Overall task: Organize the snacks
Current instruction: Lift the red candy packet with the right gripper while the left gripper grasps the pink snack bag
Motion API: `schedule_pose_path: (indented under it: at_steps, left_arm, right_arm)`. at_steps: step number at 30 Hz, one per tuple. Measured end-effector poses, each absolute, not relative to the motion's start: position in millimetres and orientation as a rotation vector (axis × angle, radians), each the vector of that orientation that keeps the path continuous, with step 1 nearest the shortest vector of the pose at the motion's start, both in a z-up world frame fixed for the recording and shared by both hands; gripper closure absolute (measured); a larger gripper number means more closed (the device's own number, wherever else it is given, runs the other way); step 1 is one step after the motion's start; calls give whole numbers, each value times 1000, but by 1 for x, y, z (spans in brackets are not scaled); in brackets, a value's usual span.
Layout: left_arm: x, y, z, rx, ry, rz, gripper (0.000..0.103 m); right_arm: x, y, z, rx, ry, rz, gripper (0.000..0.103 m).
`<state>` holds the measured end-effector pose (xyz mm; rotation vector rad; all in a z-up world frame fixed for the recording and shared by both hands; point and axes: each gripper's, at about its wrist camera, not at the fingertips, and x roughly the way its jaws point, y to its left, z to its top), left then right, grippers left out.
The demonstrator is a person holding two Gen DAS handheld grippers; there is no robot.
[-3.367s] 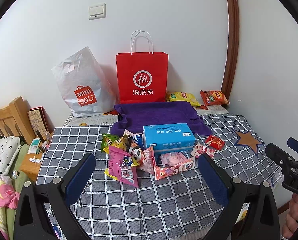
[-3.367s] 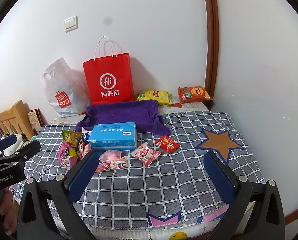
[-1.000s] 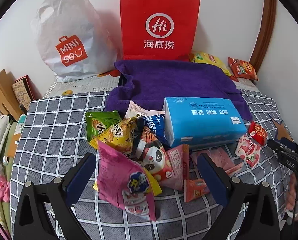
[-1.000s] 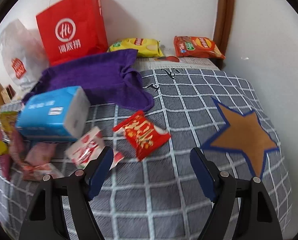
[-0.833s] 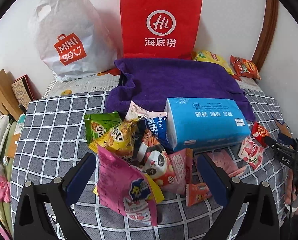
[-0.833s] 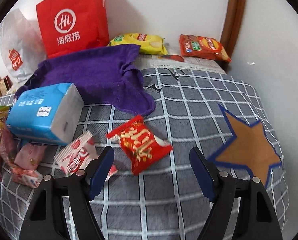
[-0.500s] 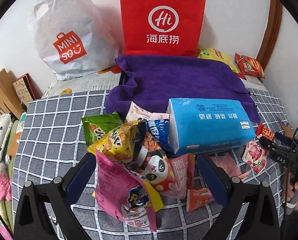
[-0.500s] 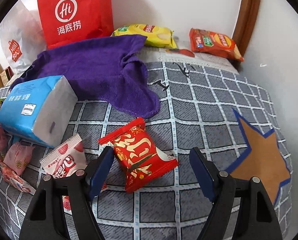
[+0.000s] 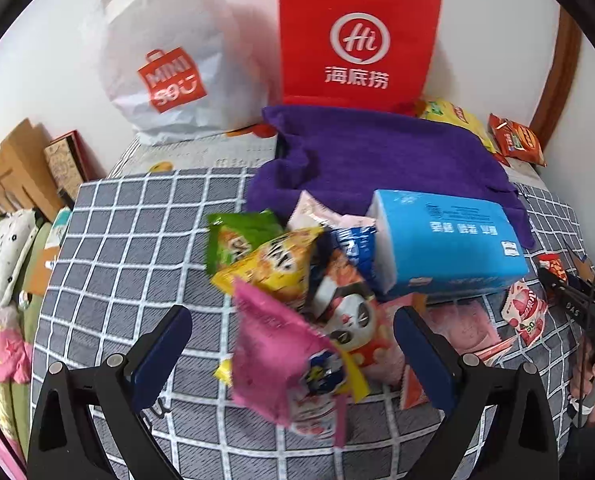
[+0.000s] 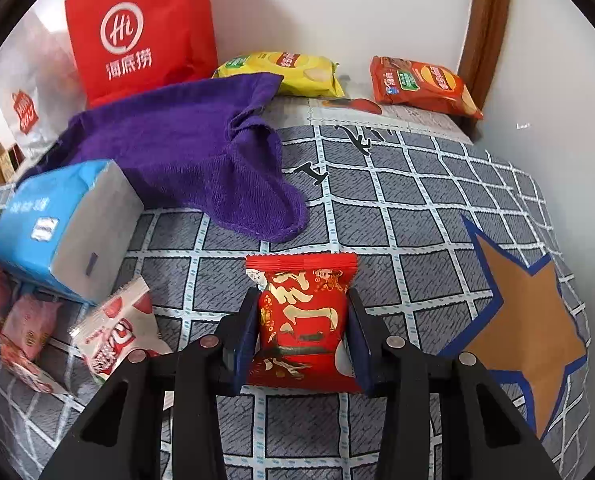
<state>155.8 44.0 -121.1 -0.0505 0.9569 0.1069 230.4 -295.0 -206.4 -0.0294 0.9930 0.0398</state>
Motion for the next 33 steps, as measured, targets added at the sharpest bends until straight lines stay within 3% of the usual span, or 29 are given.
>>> schedule_pose_path:
  at_steps: [19,26,33]
  left_arm:
    - [147,53,-160,-85,1016,-26,2]
    - [145,43,-166,-5,998,-104,24]
    - [126,54,-152,-30,978,-153,26]
  right_arm:
    - [156,-261,-170,-20,952,82,63]
    - [129,-251,-166,8,980,61,63]
    - [110,-243,-156,21,982,31,63]
